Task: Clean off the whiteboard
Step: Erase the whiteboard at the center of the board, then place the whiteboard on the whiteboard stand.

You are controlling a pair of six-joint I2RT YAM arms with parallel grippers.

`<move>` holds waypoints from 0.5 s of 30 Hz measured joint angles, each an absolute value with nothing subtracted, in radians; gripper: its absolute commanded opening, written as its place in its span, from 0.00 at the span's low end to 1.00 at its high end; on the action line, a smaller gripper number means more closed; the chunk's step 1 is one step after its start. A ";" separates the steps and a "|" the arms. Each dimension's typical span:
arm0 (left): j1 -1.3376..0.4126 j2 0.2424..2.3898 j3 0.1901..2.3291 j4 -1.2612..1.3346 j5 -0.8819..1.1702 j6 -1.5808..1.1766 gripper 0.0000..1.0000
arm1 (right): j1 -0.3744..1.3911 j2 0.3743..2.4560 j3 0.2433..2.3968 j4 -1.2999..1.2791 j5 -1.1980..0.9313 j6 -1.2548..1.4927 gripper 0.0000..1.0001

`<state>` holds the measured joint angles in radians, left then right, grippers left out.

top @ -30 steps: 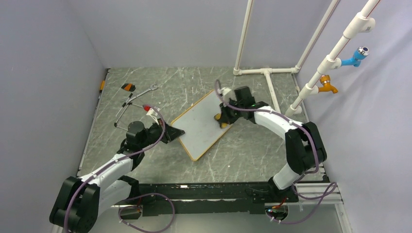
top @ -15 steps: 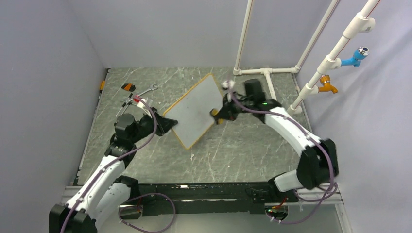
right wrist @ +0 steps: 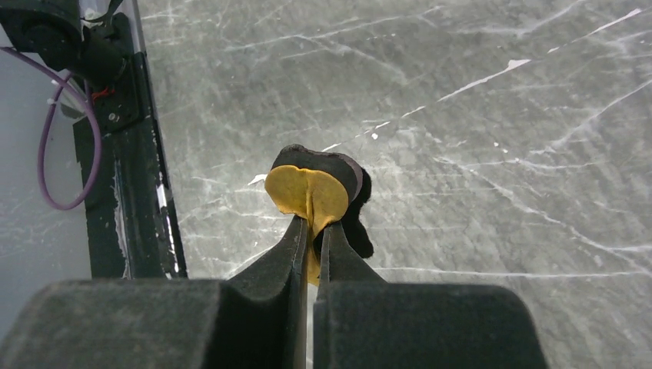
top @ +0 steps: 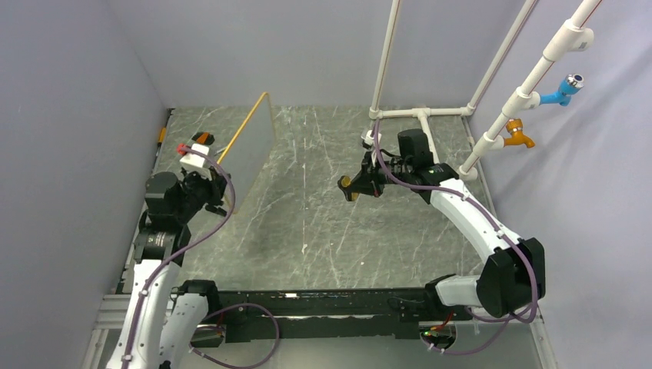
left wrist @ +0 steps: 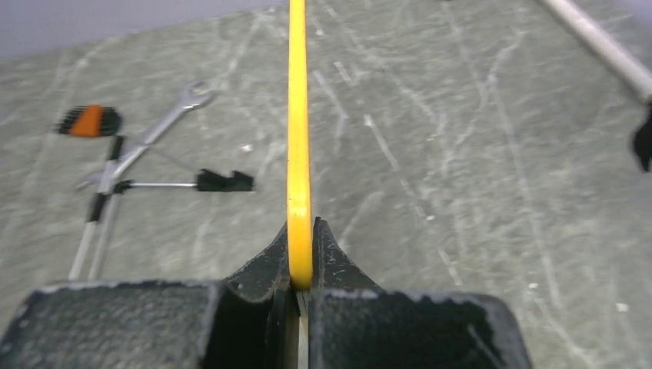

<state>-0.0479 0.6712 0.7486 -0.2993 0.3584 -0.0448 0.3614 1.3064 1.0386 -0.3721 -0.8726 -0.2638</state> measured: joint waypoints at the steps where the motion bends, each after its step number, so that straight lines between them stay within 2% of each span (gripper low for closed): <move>1: -0.029 0.662 0.751 -0.313 0.353 -0.018 0.00 | 0.361 1.306 1.033 -0.376 -0.873 -0.266 0.00; 8: 0.198 0.647 0.751 -0.345 0.428 0.113 0.00 | 0.361 1.308 1.025 -0.384 -0.875 -0.270 0.00; 15: 0.266 0.725 0.759 -0.343 0.508 0.178 0.00 | 0.361 1.309 1.019 -0.385 -0.878 -0.270 0.00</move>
